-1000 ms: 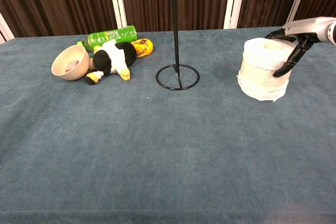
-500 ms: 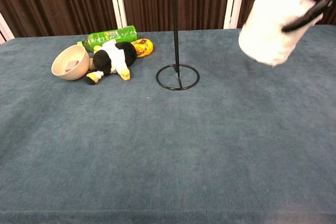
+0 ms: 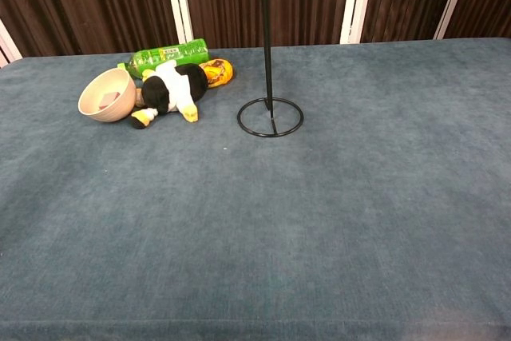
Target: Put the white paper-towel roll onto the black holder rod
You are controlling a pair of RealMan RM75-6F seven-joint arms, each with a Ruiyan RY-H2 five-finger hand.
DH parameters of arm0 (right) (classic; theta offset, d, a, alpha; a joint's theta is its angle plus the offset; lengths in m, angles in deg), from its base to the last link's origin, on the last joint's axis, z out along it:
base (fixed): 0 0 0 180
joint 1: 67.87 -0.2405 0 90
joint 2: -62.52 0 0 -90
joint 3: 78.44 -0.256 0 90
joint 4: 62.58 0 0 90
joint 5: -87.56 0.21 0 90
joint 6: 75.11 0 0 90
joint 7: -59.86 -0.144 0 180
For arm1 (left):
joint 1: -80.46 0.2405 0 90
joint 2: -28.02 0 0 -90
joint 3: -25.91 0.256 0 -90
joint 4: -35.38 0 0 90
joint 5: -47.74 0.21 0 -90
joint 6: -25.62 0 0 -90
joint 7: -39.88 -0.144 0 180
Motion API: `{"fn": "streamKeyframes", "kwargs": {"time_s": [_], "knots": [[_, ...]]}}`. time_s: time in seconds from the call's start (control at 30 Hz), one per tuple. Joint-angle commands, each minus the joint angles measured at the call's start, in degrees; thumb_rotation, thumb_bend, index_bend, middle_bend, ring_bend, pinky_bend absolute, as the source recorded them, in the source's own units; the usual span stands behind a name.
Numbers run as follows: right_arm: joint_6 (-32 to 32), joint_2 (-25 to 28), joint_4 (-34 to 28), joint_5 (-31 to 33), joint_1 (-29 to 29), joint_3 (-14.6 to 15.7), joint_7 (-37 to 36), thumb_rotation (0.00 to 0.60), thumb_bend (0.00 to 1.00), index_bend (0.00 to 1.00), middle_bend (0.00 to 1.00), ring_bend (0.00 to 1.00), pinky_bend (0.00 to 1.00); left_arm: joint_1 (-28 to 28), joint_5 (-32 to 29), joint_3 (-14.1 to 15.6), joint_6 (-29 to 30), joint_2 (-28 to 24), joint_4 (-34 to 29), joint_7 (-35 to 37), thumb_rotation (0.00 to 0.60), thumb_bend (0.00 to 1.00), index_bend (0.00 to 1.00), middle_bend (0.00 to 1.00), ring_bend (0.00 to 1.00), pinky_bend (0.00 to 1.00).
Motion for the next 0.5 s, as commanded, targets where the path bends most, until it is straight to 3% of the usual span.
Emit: {"fn": "streamKeyframes", "kwargs": {"time_s": [0.03, 0.23, 0.5], "knots": [[-0.18, -1.84, -1.16, 10.57, -7.92, -1.4, 10.42, 0.6, 0.22, 0.73, 0.52, 0.52, 0.32, -0.06, -0.43, -0.17, -0.19, 0.0, -0.1, -0.08, 0.6, 0.48, 0.0, 0.06, 0.04, 0.1], [-2.38, -5.05, -0.35, 24.56, -16.07, -1.64, 19.72, 0.6, 0.22, 0.73, 0.52, 0.52, 0.32, -0.11, -0.8, -0.31, -0.22, -0.32, -0.14, 0.88, 0.6, 0.48, 0.0, 0.06, 0.04, 0.1], [-3.51, -7.95, 1.05, 29.09, -19.77, -0.41, 23.48, 0.6, 0.22, 0.72, 0.52, 0.52, 0.32, -0.11, -0.68, -0.22, -0.07, -0.4, 0.46, 1.88, 0.6, 0.48, 0.0, 0.06, 0.04, 0.1]]}}
